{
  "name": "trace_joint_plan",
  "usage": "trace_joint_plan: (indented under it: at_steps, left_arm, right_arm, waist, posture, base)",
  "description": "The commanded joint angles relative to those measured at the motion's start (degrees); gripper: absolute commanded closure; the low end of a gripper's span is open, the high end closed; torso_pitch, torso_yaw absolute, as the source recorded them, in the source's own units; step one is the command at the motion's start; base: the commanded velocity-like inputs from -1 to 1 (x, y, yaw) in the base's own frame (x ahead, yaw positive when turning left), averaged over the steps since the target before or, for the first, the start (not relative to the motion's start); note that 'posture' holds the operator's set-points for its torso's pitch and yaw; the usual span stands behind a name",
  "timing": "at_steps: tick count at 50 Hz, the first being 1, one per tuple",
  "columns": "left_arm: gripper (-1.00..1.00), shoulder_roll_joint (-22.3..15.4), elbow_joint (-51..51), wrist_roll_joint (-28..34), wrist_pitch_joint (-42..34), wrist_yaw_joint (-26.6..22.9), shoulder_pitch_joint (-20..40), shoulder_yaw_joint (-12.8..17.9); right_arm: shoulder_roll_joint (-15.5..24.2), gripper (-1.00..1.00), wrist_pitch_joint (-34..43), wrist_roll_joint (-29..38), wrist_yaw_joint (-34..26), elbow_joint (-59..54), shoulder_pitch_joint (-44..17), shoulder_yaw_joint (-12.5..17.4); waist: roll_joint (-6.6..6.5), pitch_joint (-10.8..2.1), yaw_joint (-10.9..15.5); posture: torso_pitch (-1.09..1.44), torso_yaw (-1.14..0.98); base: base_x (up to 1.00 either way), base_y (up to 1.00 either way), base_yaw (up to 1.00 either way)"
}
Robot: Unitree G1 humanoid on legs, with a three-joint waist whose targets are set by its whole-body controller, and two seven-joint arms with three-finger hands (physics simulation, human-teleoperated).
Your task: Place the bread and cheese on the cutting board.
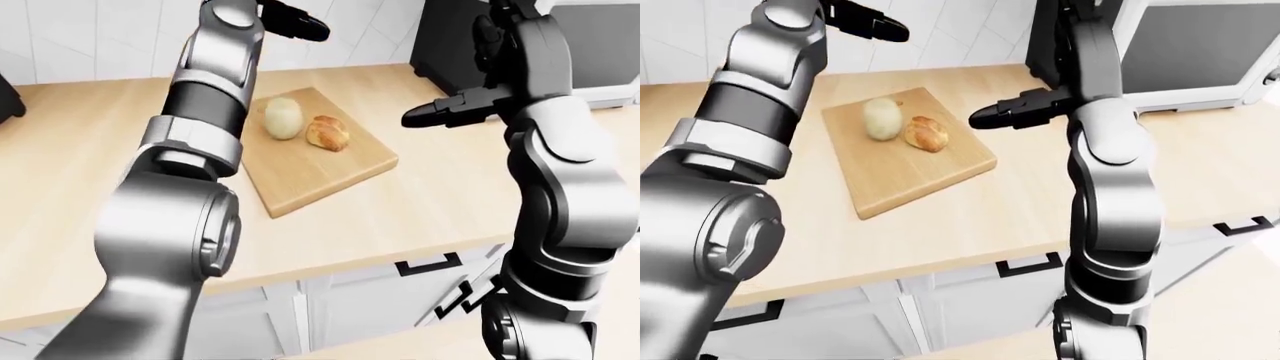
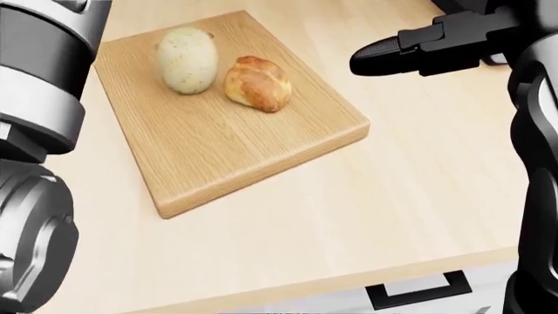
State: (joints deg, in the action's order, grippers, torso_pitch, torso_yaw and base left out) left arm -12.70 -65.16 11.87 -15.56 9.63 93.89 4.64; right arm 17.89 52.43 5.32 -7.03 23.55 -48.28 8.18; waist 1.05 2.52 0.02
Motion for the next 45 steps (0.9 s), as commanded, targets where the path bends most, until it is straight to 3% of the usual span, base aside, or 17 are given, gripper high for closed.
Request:
trace_joint_plan:
  at_steps: [1,7,18,27,31,32,34,39,45]
  left_arm:
    - [-1.00,-0.9,3.2,0.2,0.2,-0.5,2.3,0.1]
    - [-1.00,-2.0,8.1,0.2,-1.1,-1.1,-2.1,0.3]
    - [-1.00,-5.2,38.5,-1.0,-17.9,-7.0,-7.4,0.8]
    - [-1.00,-7.9,55.2,-1.1,-28.1,-11.0,-10.8,1.6]
    - [-1.00,-9.9,63.2,-1.2,-31.7,-12.5,-14.0,2.5]
    - [-1.00,-8.9,65.1,-3.6,-35.0,-12.4,-13.9,5.1]
    - [-1.00,-10.7,66.1,-3.6,-34.4,-12.1,-15.5,4.1]
    - [-1.00,-12.1,73.5,-7.0,-40.4,-11.4,-17.3,5.9]
    - [-1.00,-15.3,77.0,-8.8,-42.3,-11.7,-18.2,6.3]
  right_arm:
    - [0.5,-1.00,-1.4,0.3,0.3,1.4,-1.8,0.4]
    - [0.8,-1.00,0.0,0.5,0.1,2.5,-2.5,0.5]
    - [0.4,-1.00,-0.5,1.0,-0.2,2.1,-2.4,0.2]
    - [0.2,-1.00,-0.8,1.1,-0.2,1.9,-2.3,0.1]
    - [0.3,-1.00,-0.1,0.8,-0.3,2.6,-2.7,0.5]
    - [0.3,-1.00,-0.1,0.8,-0.2,2.6,-2.6,0.4]
    - [0.3,-1.00,0.0,0.8,-0.1,2.7,-2.7,0.3]
    - [0.6,-1.00,0.8,0.9,-0.3,3.3,-3.2,0.1]
    - [1.0,-1.00,1.0,0.8,-0.4,3.8,-3.3,0.6]
  waist:
    - [0.18,-1.67,0.1]
    - [0.10,-1.49,0.0]
    - [-0.13,-0.92,-0.2]
    - [-0.42,-0.70,-0.2]
    - [-0.57,-0.57,-0.2]
    - [-0.61,-0.52,-0.2]
    - [-0.64,-0.44,-0.2]
    - [-0.71,-0.42,-0.3]
    - [-0.65,-0.23,-0.2]
  posture:
    - [0.00,0.00]
    - [0.00,0.00]
    - [0.00,0.00]
    - [0.00,0.00]
    - [0.00,0.00]
    - [0.00,0.00]
    - [0.00,0.00]
    - [0.00,0.00]
    - [0.00,0.00]
  base:
    - [0.00,0.00,0.00]
    - [0.00,0.00,0.00]
    - [0.00,0.00,0.00]
    - [0.00,0.00,0.00]
    - [0.00,0.00,0.00]
    - [0.00,0.00,0.00]
    - [0.00,0.00,0.00]
    - [0.00,0.00,0.00]
    - [0.00,0.00,0.00]
